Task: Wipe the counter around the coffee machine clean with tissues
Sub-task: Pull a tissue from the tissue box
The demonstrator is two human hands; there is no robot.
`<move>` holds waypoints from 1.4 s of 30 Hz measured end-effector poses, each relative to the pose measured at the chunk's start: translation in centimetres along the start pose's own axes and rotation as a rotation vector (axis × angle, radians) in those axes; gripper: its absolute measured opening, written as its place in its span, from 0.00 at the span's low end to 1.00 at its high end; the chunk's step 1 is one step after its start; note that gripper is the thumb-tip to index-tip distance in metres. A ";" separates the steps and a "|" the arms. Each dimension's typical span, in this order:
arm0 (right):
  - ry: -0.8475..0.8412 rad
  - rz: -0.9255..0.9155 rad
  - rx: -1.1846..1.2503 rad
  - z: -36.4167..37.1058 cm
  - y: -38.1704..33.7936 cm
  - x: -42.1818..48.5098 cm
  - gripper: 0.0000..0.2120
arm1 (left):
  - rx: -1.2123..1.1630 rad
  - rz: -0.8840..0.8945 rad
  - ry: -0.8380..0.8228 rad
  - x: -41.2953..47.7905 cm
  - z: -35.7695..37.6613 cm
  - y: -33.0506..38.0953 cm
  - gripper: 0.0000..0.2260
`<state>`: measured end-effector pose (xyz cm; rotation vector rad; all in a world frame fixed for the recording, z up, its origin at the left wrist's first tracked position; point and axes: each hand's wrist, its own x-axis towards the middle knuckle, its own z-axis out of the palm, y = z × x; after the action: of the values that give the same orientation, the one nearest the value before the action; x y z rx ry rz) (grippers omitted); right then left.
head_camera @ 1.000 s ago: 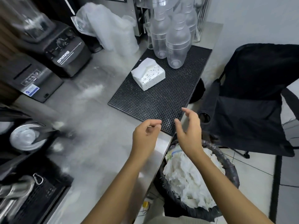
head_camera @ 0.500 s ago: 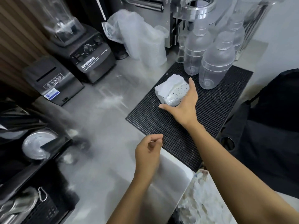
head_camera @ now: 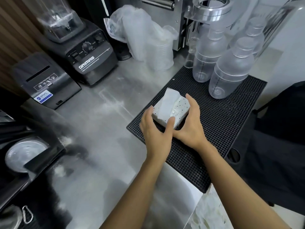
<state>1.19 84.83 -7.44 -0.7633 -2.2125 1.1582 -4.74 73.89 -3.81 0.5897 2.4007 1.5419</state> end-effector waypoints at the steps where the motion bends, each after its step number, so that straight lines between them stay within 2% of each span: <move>1: 0.004 -0.001 -0.033 0.0 -0.1 0.1 0.57 | -0.004 -0.026 -0.012 0.6 0.4 0.3 0.34; 4: -0.008 -0.018 -0.130 0.1 -0.4 0.4 0.56 | 0.046 -0.030 -0.027 2.5 1.4 0.4 0.35; 8: -0.021 -0.004 -0.183 0.3 -0.4 0.4 0.56 | 0.104 -0.017 0.000 3.8 1.9 0.0 0.24; 10: -0.019 0.004 -0.213 0.4 -0.4 0.4 0.57 | 0.040 -0.056 0.059 4.0 2.0 -0.3 0.17; 15: -0.015 0.032 -0.291 0.6 -0.6 0.7 0.58 | -0.141 -0.149 0.126 5.2 1.1 1.7 0.10; 19: -0.012 0.036 -0.302 0.5 -0.4 0.7 0.58 | -0.316 -0.065 0.119 5.6 -0.3 5.5 0.19; 24: -0.029 0.043 -0.322 0.5 -0.4 0.8 0.58 | -0.431 -0.017 0.140 5.8 -3.1 8.6 0.16; 28: -0.039 0.037 -0.315 0.5 -0.5 0.7 0.58 | -0.545 0.017 0.268 6.1 -6.1 9.0 0.03; 31: -0.022 0.027 -0.305 0.5 -0.6 0.6 0.57 | -0.483 -0.069 0.316 6.1 -7.8 6.3 0.01; 37: -0.019 0.001 -0.261 0.4 -0.9 0.1 0.60 | -0.449 -0.339 0.352 2.3 -10.4 0.8 0.05; 39: 0.017 -0.030 -0.281 0.4 -0.9 -0.2 0.56 | -0.532 -0.396 0.339 0.8 -11.5 0.4 0.01; 42: 0.124 -0.055 -0.311 0.5 -1.0 -0.9 0.45 | -0.630 -0.453 0.260 -1.0 -13.2 0.2 0.05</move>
<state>1.24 83.51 -7.04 -0.8667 -2.3197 0.7269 -9.02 62.75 1.93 -0.2747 1.8345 2.0743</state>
